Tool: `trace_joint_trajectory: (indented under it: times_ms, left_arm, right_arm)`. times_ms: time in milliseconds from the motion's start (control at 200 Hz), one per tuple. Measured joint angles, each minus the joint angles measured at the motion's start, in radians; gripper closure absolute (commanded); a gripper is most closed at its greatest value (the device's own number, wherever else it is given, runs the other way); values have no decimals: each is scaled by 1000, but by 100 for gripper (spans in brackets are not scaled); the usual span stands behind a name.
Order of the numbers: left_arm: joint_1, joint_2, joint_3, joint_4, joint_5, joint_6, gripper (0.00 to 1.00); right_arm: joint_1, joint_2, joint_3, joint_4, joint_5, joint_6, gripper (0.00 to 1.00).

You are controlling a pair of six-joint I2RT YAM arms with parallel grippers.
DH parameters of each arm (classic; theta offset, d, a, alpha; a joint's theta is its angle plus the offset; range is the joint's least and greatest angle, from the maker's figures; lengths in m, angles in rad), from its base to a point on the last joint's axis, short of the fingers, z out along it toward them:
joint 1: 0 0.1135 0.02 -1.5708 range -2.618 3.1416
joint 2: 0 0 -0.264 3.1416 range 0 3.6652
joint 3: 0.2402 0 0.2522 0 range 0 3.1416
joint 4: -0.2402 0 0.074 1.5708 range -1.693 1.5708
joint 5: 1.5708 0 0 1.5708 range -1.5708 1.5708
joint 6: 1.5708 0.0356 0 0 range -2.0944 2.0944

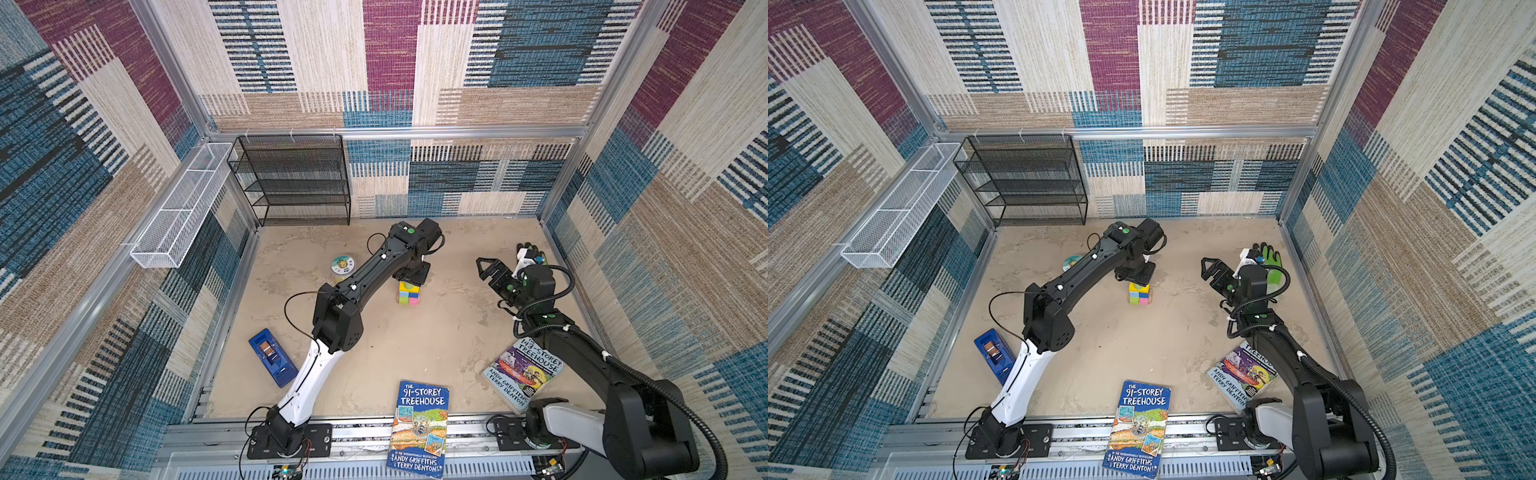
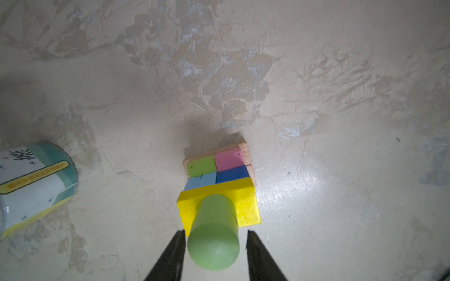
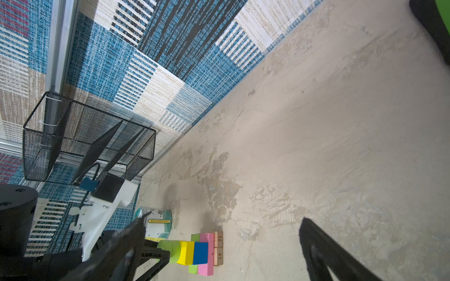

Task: Build the wood block tower
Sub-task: 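Open the left gripper and raise it away from the stack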

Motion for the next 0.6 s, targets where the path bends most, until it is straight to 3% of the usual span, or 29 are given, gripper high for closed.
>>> trace_joint_trajectory:
  times_ms: [265, 290, 601]
  left_arm:
    - [0, -6, 0, 0, 0, -1, 11]
    - [0, -9, 0, 0, 0, -2, 0]
    - [0, -101, -10, 0, 15, -4, 1]
  right_arm:
    - [0, 0, 0, 0, 0, 0, 1]
    - [0, 0, 0, 0, 0, 0, 0]
    - [0, -39, 3, -17, 21, -12, 0]
